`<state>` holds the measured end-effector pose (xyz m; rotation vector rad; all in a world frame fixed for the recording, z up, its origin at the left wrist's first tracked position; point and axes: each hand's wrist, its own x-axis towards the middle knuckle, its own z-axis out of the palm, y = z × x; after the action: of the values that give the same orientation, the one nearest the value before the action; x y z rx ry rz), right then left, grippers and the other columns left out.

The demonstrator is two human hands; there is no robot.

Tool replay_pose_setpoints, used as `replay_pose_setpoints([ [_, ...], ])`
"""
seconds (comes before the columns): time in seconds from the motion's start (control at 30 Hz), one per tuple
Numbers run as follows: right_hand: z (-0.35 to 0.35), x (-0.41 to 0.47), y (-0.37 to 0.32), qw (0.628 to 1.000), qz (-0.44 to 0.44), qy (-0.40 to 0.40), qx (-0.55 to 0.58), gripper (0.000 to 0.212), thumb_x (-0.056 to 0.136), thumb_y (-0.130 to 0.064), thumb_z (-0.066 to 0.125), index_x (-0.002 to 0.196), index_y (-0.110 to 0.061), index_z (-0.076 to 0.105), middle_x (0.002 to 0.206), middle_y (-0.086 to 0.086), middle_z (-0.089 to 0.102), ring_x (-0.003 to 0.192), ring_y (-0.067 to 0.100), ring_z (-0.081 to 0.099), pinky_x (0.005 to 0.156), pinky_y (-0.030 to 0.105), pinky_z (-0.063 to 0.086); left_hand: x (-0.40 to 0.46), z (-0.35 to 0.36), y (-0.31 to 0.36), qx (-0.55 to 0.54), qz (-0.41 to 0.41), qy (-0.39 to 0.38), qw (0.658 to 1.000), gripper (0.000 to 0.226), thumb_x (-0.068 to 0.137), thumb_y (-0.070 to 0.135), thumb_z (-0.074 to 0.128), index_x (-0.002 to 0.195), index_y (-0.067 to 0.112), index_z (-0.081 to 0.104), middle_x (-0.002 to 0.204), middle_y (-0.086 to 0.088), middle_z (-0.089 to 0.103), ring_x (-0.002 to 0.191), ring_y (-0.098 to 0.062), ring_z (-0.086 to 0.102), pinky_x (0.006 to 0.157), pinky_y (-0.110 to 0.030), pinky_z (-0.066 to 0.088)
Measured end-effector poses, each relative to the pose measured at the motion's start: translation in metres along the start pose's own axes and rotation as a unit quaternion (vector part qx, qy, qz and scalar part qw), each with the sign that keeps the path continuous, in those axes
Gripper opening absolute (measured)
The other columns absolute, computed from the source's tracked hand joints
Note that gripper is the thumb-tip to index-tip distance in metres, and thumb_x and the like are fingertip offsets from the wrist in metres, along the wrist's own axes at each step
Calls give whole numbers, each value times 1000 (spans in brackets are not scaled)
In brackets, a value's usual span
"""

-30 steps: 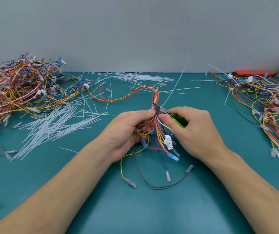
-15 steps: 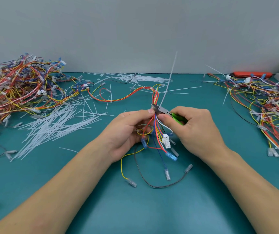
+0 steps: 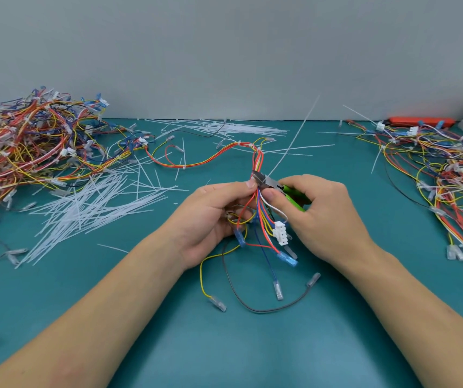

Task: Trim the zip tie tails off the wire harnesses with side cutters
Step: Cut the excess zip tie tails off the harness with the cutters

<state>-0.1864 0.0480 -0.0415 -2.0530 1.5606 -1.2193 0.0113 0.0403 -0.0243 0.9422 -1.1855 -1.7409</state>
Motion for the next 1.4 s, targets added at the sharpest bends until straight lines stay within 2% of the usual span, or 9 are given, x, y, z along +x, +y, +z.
replay_pose_setpoints([
  [0.1, -3, 1, -1, 1000, 13, -16, 11, 57, 89, -72, 57, 74, -18, 65, 57, -2, 49, 56, 15, 42, 54, 36, 39, 1, -1, -1, -3, -1, -1, 1000, 16, 87, 31, 72, 82, 17, 79, 73, 3, 67, 60, -10, 55, 57, -23, 42],
  [0.2, -9, 2, -1, 999, 15, -40, 27, 53, 90, -67, 62, 68, -19, 63, 52, -7, 42, 51, 10, 36, 47, 21, 25, 2, -3, -2, -4, -6, 2, 1000, 16, 86, 31, 71, 80, 18, 79, 74, 2, 66, 60, -10, 54, 57, -23, 43],
  [0.33, -10, 2, -1, 999, 15, -42, 25, 52, 89, -68, 62, 66, -21, 59, 51, -8, 41, 51, 11, 36, 49, 22, 25, 2, -2, -2, -8, -7, 2, 1000, 17, 84, 31, 71, 77, 18, 79, 74, 1, 66, 60, -10, 55, 56, -21, 46],
  [0.43, -7, 1, 0, 999, 19, -30, 26, 54, 86, -74, 59, 70, -22, 62, 54, -7, 45, 52, 11, 38, 51, 31, 31, 1, -2, -1, -1, -7, 2, 1000, 17, 85, 33, 71, 81, 18, 79, 73, 3, 66, 61, -11, 55, 58, -23, 43],
  [0.53, -3, -1, 0, 999, 24, -16, 17, 56, 86, -76, 56, 73, -22, 62, 57, -7, 49, 54, 11, 41, 53, 33, 35, 1, -2, -2, 4, -4, -1, 1000, 18, 87, 33, 70, 84, 19, 80, 74, 4, 67, 61, -10, 55, 60, -24, 41],
  [0.87, 2, -2, 0, 1000, 17, -12, 14, 50, 88, -74, 53, 80, -26, 64, 69, -7, 55, 67, 12, 50, 59, 30, 38, 2, -3, -2, -4, -6, 0, 1000, 15, 92, 28, 69, 92, 15, 76, 77, 1, 66, 64, -12, 54, 60, -25, 41],
  [1.1, -3, 0, -3, 998, 37, -35, 21, 58, 86, -78, 52, 67, -23, 60, 51, -10, 48, 50, 10, 40, 50, 27, 29, 2, -4, -2, -10, -7, -5, 1000, 16, 86, 32, 70, 81, 18, 78, 73, 3, 66, 60, -10, 55, 56, -23, 42],
  [1.23, -7, 1, -5, 998, 36, -38, 19, 55, 86, -73, 59, 60, -25, 53, 49, -8, 43, 50, 11, 37, 51, 31, 29, 3, -3, -3, -11, -5, -5, 1000, 17, 86, 31, 70, 83, 17, 79, 74, 2, 67, 61, -10, 55, 56, -22, 44],
  [1.4, -5, -2, -5, 999, 42, -29, 17, 56, 84, -77, 55, 65, -24, 56, 50, -9, 45, 50, 11, 39, 52, 31, 29, 1, -3, -1, -5, -1, -9, 1000, 16, 90, 30, 69, 87, 18, 78, 73, 5, 66, 60, -10, 54, 54, -21, 43],
])
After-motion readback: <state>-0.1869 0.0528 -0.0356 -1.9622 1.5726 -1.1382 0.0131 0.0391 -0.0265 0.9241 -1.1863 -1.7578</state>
